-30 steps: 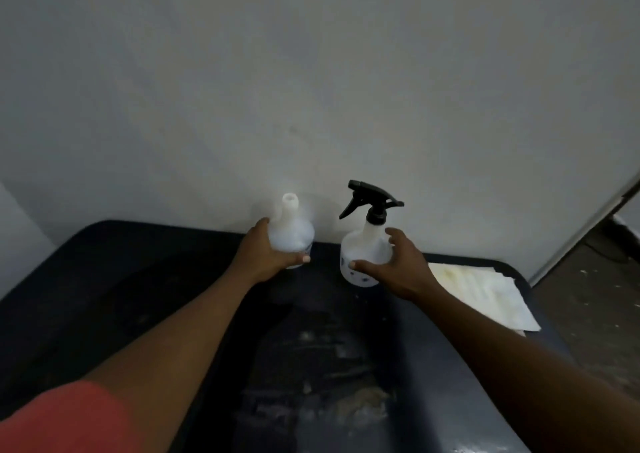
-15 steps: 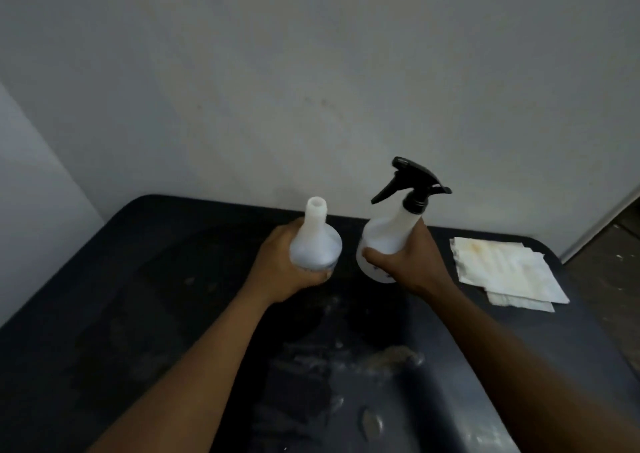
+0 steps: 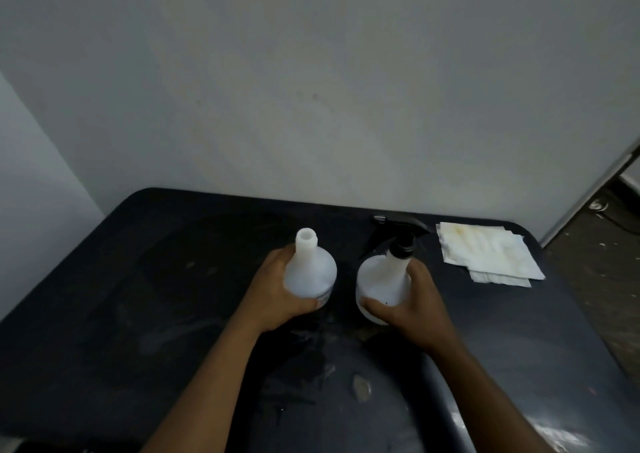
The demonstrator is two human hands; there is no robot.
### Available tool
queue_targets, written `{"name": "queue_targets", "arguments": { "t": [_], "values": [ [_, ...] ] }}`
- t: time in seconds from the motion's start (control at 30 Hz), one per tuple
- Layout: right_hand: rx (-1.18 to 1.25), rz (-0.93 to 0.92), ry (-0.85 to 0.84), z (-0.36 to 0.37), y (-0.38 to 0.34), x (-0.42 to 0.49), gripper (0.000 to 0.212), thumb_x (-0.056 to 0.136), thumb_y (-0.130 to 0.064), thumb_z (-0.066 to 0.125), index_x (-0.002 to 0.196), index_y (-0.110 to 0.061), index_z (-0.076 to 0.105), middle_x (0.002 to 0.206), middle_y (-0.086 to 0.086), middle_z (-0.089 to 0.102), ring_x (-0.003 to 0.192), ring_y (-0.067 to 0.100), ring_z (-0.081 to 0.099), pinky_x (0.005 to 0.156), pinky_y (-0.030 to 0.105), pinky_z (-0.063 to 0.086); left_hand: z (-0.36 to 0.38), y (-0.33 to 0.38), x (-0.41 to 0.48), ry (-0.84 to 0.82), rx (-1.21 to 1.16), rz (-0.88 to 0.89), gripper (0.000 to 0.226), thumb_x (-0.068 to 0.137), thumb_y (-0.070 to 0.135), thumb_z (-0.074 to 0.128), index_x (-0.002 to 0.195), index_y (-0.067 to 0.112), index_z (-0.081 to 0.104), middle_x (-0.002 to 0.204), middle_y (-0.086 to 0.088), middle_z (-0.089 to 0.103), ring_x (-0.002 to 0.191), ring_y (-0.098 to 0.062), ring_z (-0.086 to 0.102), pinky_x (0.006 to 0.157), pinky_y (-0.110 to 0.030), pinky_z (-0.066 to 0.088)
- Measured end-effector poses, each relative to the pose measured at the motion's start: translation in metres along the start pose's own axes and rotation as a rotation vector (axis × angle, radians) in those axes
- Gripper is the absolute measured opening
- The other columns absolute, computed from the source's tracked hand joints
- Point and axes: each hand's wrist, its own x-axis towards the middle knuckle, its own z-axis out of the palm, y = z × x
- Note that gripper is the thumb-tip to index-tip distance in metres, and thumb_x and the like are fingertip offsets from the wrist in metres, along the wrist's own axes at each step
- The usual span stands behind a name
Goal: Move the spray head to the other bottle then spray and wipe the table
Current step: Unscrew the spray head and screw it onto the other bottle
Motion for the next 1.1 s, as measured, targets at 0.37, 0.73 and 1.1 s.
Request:
{"name": "queue_targets", "arguments": {
  "t": [0.37, 0.73, 1.1],
  "values": [
    [0.224, 0.168, -0.001, -0.002, 0.004, 0.004, 0.057, 0.064, -0.059, 0.076, 0.115, -0.043, 0.057, 0.121, -0.011, 0.059, 0.108, 0.01, 0.057, 0.082, 0.022, 0.046, -0.024, 0.009, 0.001, -0.053, 0.034, -0.07, 0.106, 0.062, 0.036, 0.09, 0.148, 0.037, 0.028, 0.153, 0.003, 0.034, 0.133, -0.019, 0.043, 0.107, -0.044, 0.042],
    [0.429, 0.126, 0.146, -0.038, -0.073, -0.009, 0.01, 0.075, -0.041, 0.077, 0.072, -0.032, 0.074, 0.069, -0.014, 0.072, 0.067, 0.0, 0.067, 0.063, 0.022, 0.054, 0.002, 0.087, -0.041, 0.214, -0.349, 0.261, 0.043, 0.067, 0.049, 0.076, 0.105, 0.033, 0.063, 0.129, 0.011, 0.059, 0.121, -0.011, 0.058, 0.093, -0.032, 0.054],
    [0.724, 0.254, 0.21, -0.04, -0.086, -0.049, 0.041, 0.066, -0.049, 0.078, 0.079, -0.011, 0.073, 0.077, 0.014, 0.074, 0.07, 0.023, 0.072, 0.061, 0.032, 0.058, 0.057, 0.083, -0.095, -0.155, -0.612, -0.119, 0.085, 0.054, 0.029, 0.095, 0.129, 0.031, 0.055, 0.117, -0.001, 0.072, 0.108, -0.02, 0.069, 0.09, -0.043, 0.057]
  ]
}}
